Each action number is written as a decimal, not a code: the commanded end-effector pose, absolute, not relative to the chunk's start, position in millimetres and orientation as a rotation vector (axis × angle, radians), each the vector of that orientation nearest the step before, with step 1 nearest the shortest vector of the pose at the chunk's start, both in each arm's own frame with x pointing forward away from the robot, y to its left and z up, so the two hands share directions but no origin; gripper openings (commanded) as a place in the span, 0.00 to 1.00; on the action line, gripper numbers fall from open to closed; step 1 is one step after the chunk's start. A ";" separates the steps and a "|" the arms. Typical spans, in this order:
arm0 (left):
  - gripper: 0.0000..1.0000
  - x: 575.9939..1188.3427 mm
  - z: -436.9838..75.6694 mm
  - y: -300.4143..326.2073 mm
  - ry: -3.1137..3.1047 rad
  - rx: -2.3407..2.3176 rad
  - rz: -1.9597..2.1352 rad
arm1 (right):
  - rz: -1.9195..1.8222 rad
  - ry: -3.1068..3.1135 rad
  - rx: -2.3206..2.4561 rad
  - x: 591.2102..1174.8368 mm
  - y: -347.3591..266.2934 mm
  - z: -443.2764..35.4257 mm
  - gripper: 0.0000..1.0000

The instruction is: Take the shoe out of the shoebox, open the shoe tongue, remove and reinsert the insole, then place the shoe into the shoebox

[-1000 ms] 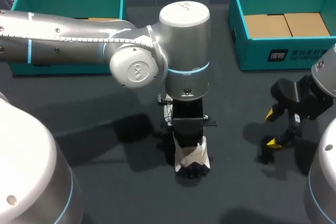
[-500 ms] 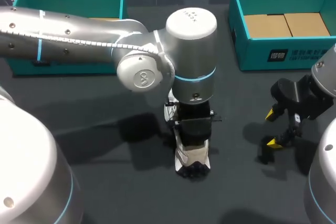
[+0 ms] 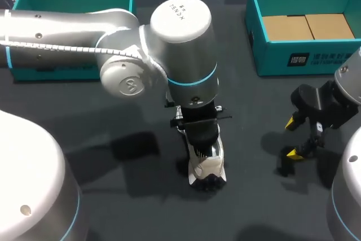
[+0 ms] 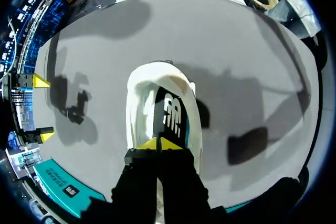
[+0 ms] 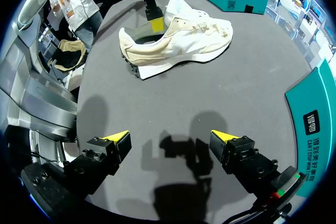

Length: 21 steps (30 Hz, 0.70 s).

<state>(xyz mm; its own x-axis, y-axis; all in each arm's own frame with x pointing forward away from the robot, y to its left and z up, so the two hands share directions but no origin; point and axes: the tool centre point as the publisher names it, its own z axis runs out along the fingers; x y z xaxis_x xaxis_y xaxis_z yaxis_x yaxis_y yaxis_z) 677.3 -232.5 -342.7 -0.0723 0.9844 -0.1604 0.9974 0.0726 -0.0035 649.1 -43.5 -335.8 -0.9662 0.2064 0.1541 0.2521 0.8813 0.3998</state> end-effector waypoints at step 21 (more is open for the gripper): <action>0.55 685.0 -362.5 -243.9 2.238 2.049 0.034 | -0.645 -2.945 -0.361 648.0 -43.3 -335.8 1.00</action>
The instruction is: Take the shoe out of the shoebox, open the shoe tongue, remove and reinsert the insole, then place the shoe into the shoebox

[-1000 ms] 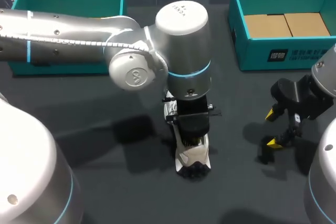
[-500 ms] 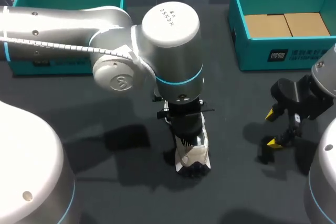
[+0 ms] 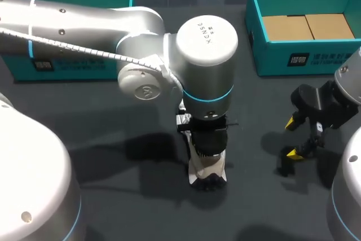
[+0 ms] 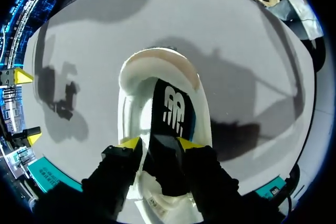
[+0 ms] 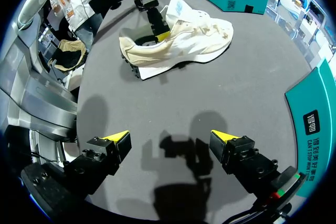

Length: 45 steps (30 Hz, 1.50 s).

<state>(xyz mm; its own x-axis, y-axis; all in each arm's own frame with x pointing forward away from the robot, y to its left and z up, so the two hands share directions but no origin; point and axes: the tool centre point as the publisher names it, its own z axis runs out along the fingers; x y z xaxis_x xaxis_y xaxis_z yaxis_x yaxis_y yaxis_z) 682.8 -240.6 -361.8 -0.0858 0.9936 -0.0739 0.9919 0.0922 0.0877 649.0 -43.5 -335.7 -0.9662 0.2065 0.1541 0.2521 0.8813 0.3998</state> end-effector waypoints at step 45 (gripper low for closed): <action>0.79 702.4 -357.7 -230.3 2.473 1.901 -0.100 | -0.645 -2.945 -0.361 648.0 -43.3 -335.8 1.00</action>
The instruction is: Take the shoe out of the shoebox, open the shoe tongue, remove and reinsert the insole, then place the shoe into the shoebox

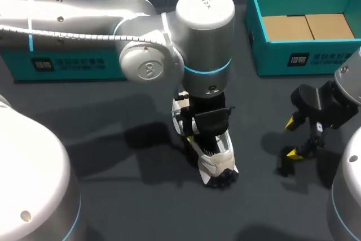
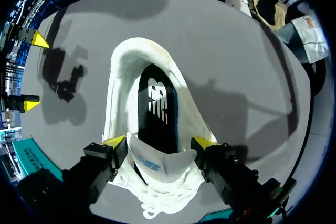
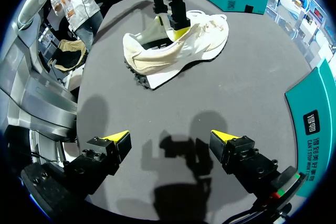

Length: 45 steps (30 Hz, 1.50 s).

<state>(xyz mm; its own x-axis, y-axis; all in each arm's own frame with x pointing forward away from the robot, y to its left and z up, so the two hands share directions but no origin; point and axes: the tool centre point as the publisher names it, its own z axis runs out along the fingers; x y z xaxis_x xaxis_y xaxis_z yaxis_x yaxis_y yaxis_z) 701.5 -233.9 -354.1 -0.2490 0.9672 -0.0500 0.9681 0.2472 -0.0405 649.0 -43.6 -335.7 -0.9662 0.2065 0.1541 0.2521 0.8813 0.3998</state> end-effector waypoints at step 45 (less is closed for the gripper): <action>0.35 732.1 -311.8 -226.4 2.470 1.872 -0.332 | -0.645 -2.945 -0.361 648.0 -43.3 -335.8 1.00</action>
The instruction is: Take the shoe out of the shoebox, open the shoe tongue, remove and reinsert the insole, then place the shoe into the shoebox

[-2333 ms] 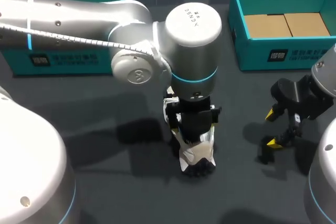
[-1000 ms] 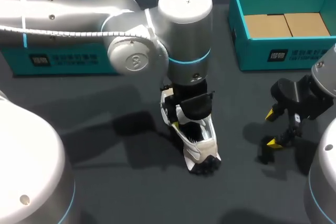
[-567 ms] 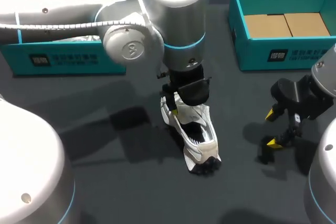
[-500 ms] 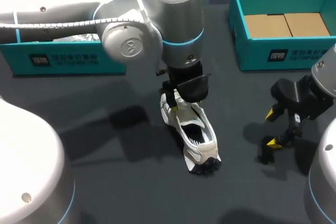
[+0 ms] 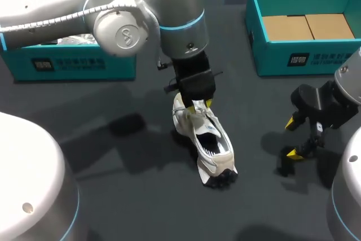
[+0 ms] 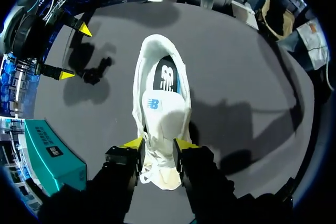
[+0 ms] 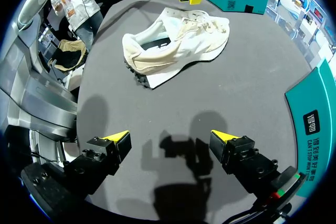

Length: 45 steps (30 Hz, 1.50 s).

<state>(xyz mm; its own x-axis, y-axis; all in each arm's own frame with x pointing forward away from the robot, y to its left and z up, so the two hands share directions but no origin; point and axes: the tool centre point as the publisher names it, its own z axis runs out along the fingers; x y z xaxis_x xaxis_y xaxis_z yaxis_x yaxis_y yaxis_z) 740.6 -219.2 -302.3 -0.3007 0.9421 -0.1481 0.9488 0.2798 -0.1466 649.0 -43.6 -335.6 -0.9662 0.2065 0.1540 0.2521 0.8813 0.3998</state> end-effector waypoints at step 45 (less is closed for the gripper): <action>1.00 689.6 -275.5 -218.1 2.576 1.633 -0.365 | -0.645 -2.945 -0.361 648.0 -43.3 -335.8 1.00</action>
<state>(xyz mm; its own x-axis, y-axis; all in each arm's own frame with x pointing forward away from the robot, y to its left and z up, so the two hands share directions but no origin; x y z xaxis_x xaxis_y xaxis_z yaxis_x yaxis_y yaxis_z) 699.9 -235.4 -309.2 -0.4388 0.8814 -0.1750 0.8917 0.4032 -0.2056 648.9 -43.6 -335.6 -0.9663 0.2065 0.1540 0.2521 0.8813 0.3998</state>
